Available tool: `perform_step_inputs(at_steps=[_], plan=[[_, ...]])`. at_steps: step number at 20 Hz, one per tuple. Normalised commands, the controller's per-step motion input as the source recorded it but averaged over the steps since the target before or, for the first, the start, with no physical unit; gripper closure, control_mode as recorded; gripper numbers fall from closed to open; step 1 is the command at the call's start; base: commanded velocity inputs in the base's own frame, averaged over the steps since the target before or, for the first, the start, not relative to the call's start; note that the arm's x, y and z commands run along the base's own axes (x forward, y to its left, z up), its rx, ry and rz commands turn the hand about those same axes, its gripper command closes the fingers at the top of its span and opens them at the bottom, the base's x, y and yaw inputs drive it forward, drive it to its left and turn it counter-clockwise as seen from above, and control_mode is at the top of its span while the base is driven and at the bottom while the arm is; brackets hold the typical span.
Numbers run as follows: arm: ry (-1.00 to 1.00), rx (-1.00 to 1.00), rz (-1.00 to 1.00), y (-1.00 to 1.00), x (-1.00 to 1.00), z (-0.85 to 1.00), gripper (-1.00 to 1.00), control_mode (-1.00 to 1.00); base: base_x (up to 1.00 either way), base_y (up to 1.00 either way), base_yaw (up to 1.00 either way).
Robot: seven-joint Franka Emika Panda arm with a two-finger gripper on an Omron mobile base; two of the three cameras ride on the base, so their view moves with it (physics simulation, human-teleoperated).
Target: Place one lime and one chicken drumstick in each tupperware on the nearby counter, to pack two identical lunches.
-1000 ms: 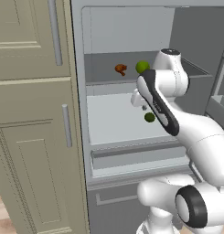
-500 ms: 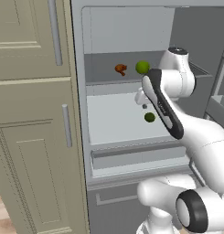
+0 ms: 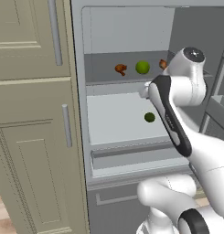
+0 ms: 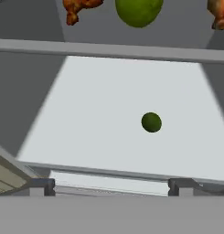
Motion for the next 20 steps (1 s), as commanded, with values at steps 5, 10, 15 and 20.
perform_step_inputs(at_steps=[5, 10, 15, 20], plan=[[-0.11, 0.00, 0.00, 0.00, 0.04, 0.29, -1.00, -1.00, 0.00, 0.00, 0.00], [-0.03, 0.00, 0.00, 0.00, 0.31, 0.12, -1.00, -1.00, 0.00, 0.00, 0.00], [0.00, 0.00, -0.03, 0.00, 0.58, 0.14, -1.00, -1.00, 0.00, 0.00, 0.00], [0.00, 0.01, -0.06, 0.00, 0.54, 0.22, -1.00, -1.00, 0.00, 0.00, 0.00]])
